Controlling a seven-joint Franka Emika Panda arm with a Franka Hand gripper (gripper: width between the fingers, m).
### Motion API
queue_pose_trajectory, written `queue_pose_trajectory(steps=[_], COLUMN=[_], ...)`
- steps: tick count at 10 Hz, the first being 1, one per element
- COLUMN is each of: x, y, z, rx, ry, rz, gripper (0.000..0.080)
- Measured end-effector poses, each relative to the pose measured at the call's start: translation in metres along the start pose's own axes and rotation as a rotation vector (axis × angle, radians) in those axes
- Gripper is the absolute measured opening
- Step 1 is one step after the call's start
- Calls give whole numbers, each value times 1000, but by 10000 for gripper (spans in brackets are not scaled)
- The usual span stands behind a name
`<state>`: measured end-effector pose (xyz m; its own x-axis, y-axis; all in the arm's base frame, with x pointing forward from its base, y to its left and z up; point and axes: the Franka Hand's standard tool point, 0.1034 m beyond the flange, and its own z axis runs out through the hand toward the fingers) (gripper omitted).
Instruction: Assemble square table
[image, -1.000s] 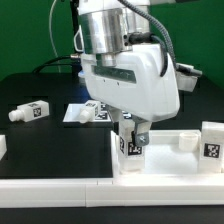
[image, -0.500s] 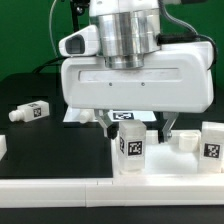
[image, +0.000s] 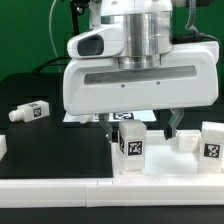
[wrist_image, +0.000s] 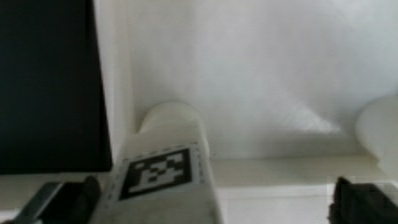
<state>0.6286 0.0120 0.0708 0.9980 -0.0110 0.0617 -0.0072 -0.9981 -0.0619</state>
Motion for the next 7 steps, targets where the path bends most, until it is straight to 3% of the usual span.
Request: queue_pose_trajectory(steps=[1, 2, 3, 7], x=[0, 0, 1, 2], y=[0, 5, 8, 6], z=[0, 0, -1, 1], rx=[1, -4, -8, 1], ry=[0, 1, 4, -1], rz=[41, 118, 247, 748], gripper=[367, 367, 294, 292])
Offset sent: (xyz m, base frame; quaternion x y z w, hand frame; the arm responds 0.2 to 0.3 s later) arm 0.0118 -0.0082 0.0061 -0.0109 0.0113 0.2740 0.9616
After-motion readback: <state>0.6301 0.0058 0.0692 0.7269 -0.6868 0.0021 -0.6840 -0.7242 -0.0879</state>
